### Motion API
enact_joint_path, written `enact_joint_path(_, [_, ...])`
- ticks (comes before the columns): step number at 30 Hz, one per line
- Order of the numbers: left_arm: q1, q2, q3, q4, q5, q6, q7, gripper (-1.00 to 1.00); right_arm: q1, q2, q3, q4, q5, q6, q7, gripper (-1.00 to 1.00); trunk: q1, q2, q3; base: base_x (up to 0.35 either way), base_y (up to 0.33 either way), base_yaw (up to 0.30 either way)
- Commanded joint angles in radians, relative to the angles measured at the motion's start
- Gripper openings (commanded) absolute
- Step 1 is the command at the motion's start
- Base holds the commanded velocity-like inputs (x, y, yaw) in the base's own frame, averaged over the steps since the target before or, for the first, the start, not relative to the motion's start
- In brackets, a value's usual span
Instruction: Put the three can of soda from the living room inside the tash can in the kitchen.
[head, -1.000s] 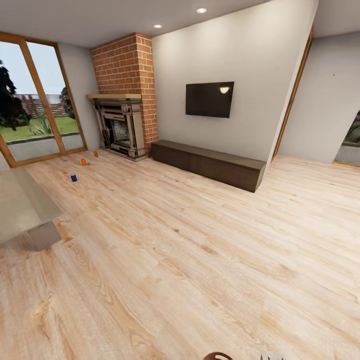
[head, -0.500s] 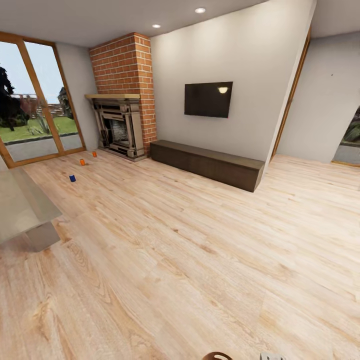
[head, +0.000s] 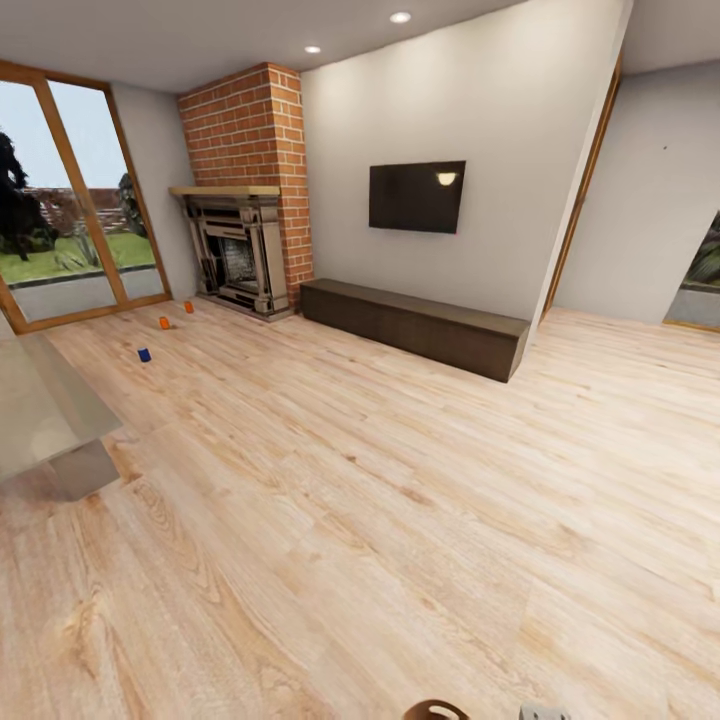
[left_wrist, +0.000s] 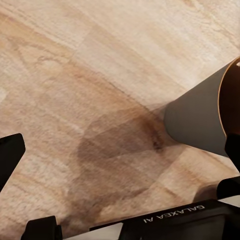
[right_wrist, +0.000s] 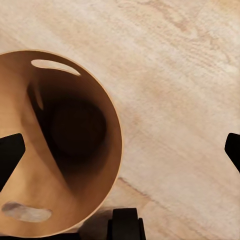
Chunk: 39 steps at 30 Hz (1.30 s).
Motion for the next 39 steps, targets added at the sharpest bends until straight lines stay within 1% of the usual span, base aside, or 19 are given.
enact_joint_path(1, [0.0, 0.0, 0.0, 0.0, 0.0, 0.0, 0.0, 1.0, 0.0, 0.0, 0.0, 0.0, 0.0, 0.0, 0.0, 1.0, 0.004, -0.007, -0.003, 0.0, 0.0, 0.0])
enact_joint_path(5, [0.0, 0.0, 0.0, 0.0, 0.0, 0.0, 0.0, 1.0, 0.0, 0.001, -0.001, 0.0, -0.001, 0.003, 0.001, 1.0, 0.019, -0.035, -0.016, 0.0, 0.0, 0.0])
enact_joint_path(13, [0.0, 0.0, 0.0, 0.0, 0.001, 0.0, 0.0, 1.0, 0.0, 0.001, -0.001, 0.0, -0.001, 0.008, 0.001, 1.0, 0.019, -0.035, -0.025, 0.0, 0.0, 0.0])
enact_joint_path(39, [0.0, 0.001, -0.002, -0.001, 0.001, -0.001, 0.0, 1.0, 0.0, 0.001, -0.001, -0.001, -0.002, 0.008, 0.001, 1.0, 0.019, -0.035, -0.067, 0.0, 0.0, 0.0])
